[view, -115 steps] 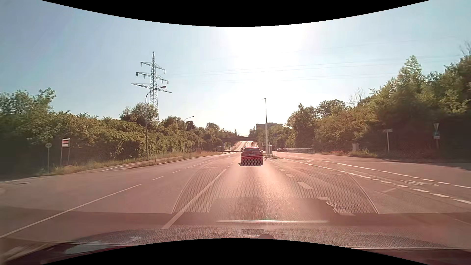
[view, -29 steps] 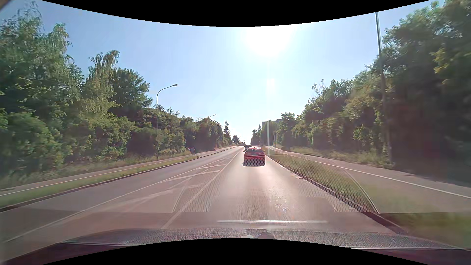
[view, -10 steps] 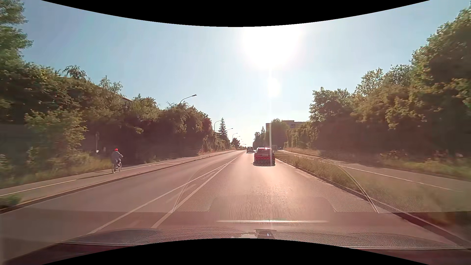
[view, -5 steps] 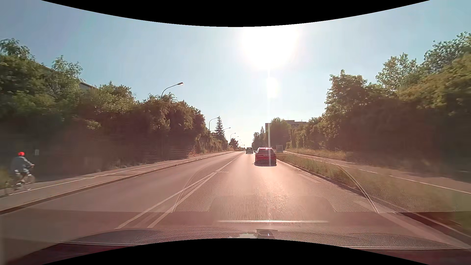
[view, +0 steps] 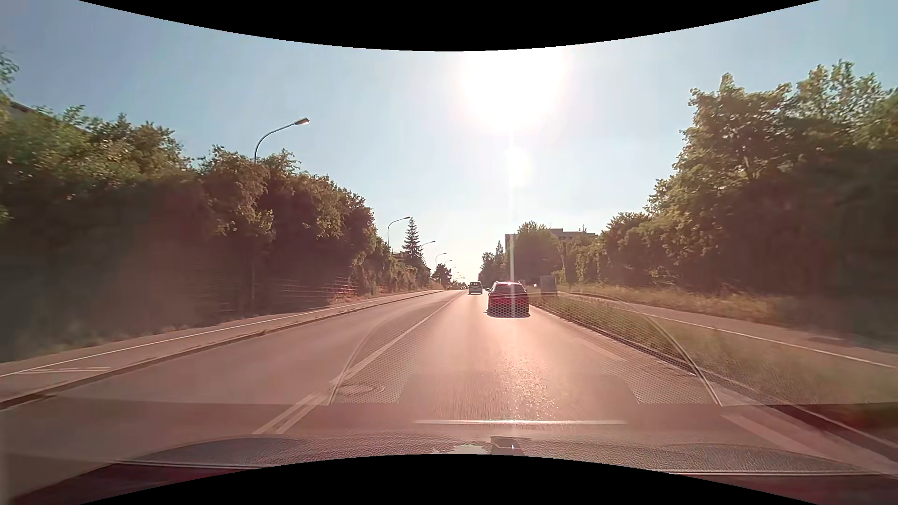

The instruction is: Follow the waypoints while adhering to traffic rules and regulations

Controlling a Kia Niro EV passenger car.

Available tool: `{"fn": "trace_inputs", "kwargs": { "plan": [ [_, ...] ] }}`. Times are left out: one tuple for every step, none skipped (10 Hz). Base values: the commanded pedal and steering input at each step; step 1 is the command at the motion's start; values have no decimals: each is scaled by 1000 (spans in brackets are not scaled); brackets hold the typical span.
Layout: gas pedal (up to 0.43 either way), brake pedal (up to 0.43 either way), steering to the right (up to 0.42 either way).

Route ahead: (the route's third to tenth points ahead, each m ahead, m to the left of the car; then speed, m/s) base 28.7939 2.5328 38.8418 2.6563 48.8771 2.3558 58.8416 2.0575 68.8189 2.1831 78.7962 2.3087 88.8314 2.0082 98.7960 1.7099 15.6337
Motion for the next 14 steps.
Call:
{"fn": "trace_inputs", "kwargs": {
  "plan": [
    [169, 6, 0],
    [169, 6, 1],
    [169, 6, 1],
    [169, 6, 1],
    [169, 6, 1],
    [169, 6, 1],
    [177, 0, 0],
    [189, 6, -1],
    [197, 6, -2],
    [220, 6, -2],
    [228, 6, -2],
    [248, 6, -1],
    [248, 6, -1],
    [260, 6, 0]
  ]
}}
